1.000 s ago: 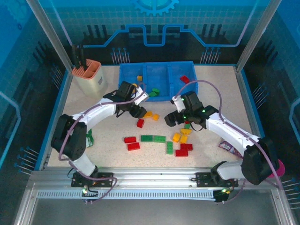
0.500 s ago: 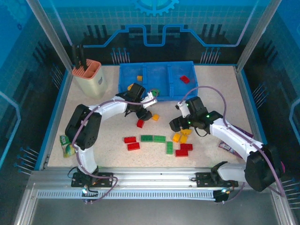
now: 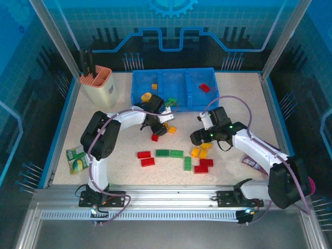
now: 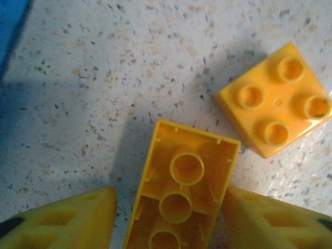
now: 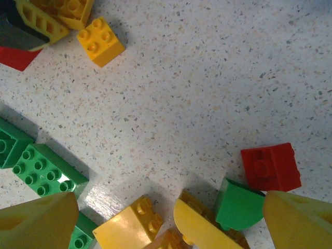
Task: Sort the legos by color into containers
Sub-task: Pick up the lego from the center of the table, then place the lego in the container.
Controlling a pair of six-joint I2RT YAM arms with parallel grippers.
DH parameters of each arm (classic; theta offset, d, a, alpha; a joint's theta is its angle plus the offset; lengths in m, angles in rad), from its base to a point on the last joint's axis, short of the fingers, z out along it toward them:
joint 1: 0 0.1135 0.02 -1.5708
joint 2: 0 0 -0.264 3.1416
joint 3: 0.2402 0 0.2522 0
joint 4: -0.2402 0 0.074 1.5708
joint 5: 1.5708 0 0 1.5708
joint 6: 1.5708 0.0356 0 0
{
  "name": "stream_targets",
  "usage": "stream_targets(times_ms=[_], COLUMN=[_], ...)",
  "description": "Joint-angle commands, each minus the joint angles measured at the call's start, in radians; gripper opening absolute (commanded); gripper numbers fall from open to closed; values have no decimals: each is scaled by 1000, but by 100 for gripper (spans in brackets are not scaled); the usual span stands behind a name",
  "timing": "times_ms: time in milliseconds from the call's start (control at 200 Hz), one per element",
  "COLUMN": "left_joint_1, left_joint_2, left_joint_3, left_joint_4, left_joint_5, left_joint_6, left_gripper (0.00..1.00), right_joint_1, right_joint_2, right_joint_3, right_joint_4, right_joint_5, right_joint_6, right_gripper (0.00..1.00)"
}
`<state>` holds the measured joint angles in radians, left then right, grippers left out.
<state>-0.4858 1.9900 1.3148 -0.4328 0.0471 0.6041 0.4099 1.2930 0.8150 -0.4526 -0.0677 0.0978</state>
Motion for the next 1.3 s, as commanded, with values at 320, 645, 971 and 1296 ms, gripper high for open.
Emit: stream_targets(times_ms=[320, 645, 971, 1296], left_joint_1=[-11, -1, 163, 206], left_joint_2=[34, -228, -295, 56], left_joint_3=[14, -132, 1, 459], left_joint_4=[-147, -80, 38, -60], left_joint_5=[-6, -7, -89, -287], left_joint_6=[-55, -191, -389, -516], left_gripper=[32, 24, 25, 27], right_joint_1=[-15, -13, -13, -13], right_joint_2=[23, 59, 86, 82], right_joint_3=[12, 41, 57, 103], right_joint_4=[16, 19, 32, -15], right_joint_5=[-22, -46, -67, -57], right_joint_6=[13, 2, 0, -19], right_gripper=[93, 93, 94, 92])
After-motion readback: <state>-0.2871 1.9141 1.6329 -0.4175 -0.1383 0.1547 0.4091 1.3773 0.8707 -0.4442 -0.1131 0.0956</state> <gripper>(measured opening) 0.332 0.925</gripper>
